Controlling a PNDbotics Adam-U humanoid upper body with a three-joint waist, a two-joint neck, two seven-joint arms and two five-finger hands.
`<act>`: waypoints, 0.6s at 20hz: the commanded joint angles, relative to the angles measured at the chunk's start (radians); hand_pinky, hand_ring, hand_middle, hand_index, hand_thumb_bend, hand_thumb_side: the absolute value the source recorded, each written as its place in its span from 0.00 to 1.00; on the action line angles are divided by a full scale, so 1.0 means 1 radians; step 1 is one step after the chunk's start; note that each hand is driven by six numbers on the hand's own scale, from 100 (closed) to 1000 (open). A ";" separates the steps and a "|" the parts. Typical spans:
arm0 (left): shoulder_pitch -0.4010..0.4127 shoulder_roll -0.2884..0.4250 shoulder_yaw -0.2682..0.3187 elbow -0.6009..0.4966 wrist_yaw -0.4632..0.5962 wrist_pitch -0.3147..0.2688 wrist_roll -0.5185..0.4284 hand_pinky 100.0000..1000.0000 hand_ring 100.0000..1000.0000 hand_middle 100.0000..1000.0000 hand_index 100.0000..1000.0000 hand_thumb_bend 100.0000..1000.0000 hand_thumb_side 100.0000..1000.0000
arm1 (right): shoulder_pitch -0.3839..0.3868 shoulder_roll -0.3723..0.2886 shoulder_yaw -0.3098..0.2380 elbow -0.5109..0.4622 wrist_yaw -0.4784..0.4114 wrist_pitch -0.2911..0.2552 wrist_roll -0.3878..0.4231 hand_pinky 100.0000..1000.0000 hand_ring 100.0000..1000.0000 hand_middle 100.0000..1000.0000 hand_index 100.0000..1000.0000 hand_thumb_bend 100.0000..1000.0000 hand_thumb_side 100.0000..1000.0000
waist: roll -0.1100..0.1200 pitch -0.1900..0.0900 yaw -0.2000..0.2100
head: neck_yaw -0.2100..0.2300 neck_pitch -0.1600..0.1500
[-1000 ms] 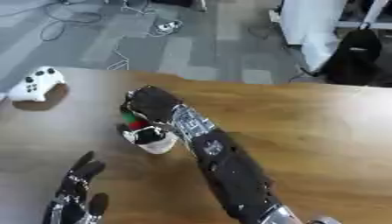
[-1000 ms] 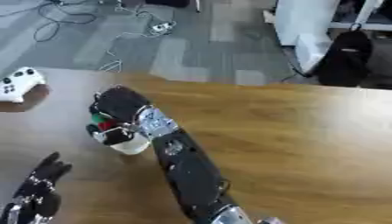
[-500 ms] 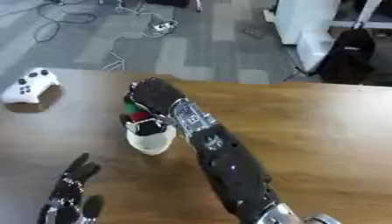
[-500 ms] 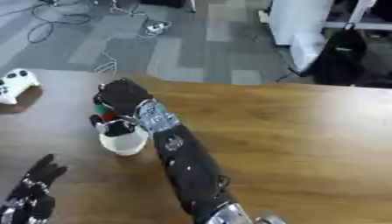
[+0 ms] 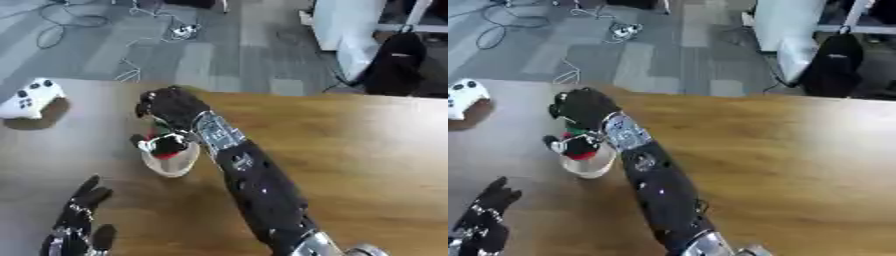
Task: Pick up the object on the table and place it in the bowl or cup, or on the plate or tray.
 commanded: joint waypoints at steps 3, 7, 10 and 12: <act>-0.004 -0.004 -0.001 -0.014 -0.007 -0.003 -0.002 1.00 0.82 0.89 0.77 0.66 0.62 | -0.019 -0.008 -0.004 -0.019 0.014 -0.013 -0.001 0.63 0.83 0.83 0.79 0.33 0.72 | 0.006 -0.010 0.001 | -0.001 -0.009; -0.001 -0.004 0.000 -0.013 -0.007 -0.003 -0.001 1.00 0.82 0.89 0.77 0.66 0.62 | -0.026 -0.012 -0.003 -0.015 0.013 -0.019 -0.003 0.59 0.64 0.68 0.75 0.30 0.69 | 0.005 -0.010 -0.002 | -0.001 -0.002; 0.000 -0.003 0.000 -0.012 -0.008 -0.004 -0.001 1.00 0.82 0.89 0.77 0.67 0.62 | -0.035 -0.015 0.001 -0.012 0.005 -0.022 -0.016 0.51 0.41 0.42 0.64 0.22 0.59 | 0.004 -0.011 -0.004 | -0.001 0.002; 0.002 -0.002 0.001 -0.011 -0.008 -0.004 0.000 1.00 0.82 0.88 0.77 0.66 0.62 | -0.046 -0.021 0.014 0.001 -0.006 -0.029 -0.027 0.46 0.24 0.26 0.56 0.20 0.57 | 0.003 -0.013 -0.010 | 0.003 0.005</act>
